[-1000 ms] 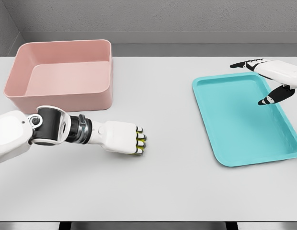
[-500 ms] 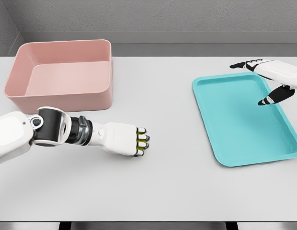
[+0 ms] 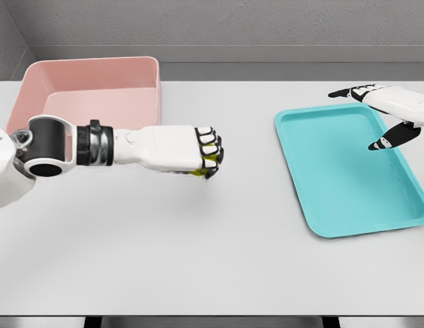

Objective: Put the tennis from the blue tray into the pink basket with both arms

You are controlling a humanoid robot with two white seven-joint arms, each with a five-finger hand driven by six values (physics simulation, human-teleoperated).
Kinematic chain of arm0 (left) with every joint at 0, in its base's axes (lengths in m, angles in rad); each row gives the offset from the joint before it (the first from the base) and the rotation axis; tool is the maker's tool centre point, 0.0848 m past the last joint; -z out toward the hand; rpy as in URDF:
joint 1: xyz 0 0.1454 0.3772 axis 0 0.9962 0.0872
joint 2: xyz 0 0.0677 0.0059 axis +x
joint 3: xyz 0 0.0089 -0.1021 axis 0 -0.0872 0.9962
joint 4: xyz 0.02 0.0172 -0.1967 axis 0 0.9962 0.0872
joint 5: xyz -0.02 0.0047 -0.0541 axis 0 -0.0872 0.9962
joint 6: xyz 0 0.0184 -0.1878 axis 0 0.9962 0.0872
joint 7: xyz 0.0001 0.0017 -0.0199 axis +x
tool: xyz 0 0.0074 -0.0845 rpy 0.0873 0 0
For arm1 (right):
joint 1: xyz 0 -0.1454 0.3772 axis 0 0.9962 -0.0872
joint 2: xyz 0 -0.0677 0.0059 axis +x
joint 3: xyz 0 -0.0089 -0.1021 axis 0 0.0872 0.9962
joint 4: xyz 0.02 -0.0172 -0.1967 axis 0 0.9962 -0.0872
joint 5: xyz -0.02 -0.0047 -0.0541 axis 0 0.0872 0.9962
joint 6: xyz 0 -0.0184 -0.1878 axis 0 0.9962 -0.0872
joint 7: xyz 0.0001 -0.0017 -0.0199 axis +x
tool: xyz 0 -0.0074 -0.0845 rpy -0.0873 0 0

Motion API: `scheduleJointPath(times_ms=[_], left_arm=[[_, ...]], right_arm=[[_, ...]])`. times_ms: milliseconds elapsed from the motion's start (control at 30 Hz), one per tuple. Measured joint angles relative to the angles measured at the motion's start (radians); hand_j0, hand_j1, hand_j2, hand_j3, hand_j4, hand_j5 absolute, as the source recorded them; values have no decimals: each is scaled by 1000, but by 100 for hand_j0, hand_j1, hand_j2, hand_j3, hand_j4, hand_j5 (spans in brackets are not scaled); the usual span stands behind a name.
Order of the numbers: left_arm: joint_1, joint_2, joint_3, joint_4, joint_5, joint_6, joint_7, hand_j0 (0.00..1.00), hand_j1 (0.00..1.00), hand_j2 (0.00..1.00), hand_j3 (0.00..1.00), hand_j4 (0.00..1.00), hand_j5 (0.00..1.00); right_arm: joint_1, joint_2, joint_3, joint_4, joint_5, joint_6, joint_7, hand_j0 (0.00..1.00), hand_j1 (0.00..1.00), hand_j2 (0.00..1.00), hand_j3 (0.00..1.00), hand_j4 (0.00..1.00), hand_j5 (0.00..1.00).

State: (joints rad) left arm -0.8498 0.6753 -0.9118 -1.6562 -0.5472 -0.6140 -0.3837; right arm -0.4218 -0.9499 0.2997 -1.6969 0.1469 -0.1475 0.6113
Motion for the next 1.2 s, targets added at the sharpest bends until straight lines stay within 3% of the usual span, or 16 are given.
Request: scheduleJointPath(times_ms=[200, 367, 500, 633, 967, 1000, 1100, 1133, 1167, 1200], left_arm=[[3, -84, 168, 135, 4, 0, -2, 0, 0, 0, 0, 0, 0], [2, -120, 258, 349, -23, 0, -10, 0, 0, 0, 0, 0, 0], [6, -117, 291, 467, -33, -1, -11, 0, 0, 0, 0, 0, 0], [41, -91, 335, 504, -35, -2, -11, 0, 0, 0, 0, 0, 0], [9, -91, 368, 654, -85, -1, -12, 4, 4, 4, 4, 4, 4], [8, -95, 368, 665, -93, -1, -12, 7, 7, 7, 7, 7, 7], [2, -105, 367, 693, -106, 0, -12, 41, 41, 41, 41, 41, 41], [0, -106, 366, 699, -109, 0, -12, 61, 61, 61, 61, 61, 61], [-5, -107, 365, 703, -110, 0, -12, 88, 88, 88, 88, 88, 88], [-5, -108, 365, 706, -111, 0, -12, 99, 99, 99, 99, 99, 99]], right_arm=[[0, 0, 0, 0, 0, 0, 0, 100, 100, 100, 100, 100, 100], [0, 0, 0, -1, 0, 0, 0, 100, 100, 100, 100, 100, 100], [0, 0, 0, 0, 0, 0, 0, 100, 100, 100, 100, 100, 100], [0, 0, 0, 0, 0, 0, 0, 100, 100, 100, 100, 100, 100], [0, 0, 0, 0, 0, 0, 0, 100, 100, 100, 100, 100, 100], [0, 0, 0, 1, 0, 0, 0, 100, 100, 100, 100, 100, 100], [0, 0, 0, 1, 0, 1, 0, 100, 100, 100, 100, 100, 100], [0, 0, 0, 1, 0, 0, 0, 100, 100, 100, 100, 100, 100], [0, 0, 0, 1, 0, 0, 0, 100, 100, 100, 100, 100, 100], [0, 0, 0, 1, 0, 0, 0, 100, 100, 100, 100, 100, 100]])
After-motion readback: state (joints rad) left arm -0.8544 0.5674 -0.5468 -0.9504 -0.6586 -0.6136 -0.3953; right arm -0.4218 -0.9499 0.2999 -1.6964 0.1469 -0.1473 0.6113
